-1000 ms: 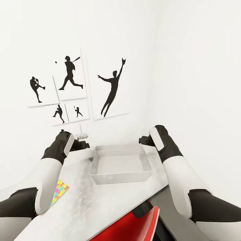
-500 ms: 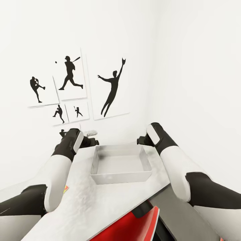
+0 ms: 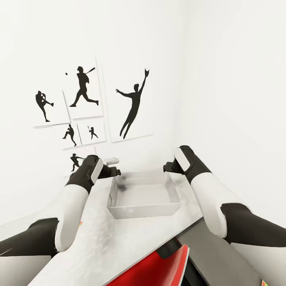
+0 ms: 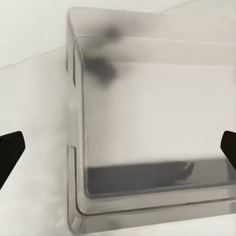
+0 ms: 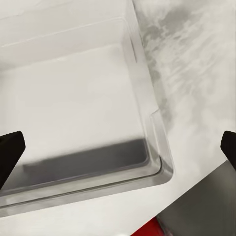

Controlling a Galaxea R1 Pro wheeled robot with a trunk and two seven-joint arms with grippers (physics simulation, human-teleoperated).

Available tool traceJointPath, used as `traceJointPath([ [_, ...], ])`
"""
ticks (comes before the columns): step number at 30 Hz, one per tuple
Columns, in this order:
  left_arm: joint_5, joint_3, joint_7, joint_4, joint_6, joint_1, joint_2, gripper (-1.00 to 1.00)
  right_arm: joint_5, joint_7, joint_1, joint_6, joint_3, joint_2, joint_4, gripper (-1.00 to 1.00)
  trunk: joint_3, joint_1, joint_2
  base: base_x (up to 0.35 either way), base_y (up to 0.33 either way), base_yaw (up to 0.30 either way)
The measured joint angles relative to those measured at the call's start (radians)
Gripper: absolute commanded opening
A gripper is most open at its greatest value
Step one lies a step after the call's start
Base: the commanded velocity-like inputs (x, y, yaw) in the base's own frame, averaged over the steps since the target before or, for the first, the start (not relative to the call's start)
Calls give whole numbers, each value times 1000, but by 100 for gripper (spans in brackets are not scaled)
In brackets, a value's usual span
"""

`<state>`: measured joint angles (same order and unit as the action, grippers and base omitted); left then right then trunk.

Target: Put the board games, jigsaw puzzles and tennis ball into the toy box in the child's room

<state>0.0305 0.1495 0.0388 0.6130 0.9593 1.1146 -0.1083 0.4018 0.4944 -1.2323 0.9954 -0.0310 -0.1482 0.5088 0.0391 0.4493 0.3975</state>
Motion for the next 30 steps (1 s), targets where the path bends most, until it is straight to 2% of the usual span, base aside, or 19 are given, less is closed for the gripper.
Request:
traceJointPath([
  [21, -2, -2, 0, -19, -17, 0, 8, 100, -1, 0, 1, 1, 1, 2, -2, 100, 26, 0, 0, 0, 0, 0],
  [30, -10, -2, 0, -73, -80, 0, 8, 100, -2, 0, 1, 1, 2, 4, -2, 100, 40, 0, 0, 0, 0, 0],
])
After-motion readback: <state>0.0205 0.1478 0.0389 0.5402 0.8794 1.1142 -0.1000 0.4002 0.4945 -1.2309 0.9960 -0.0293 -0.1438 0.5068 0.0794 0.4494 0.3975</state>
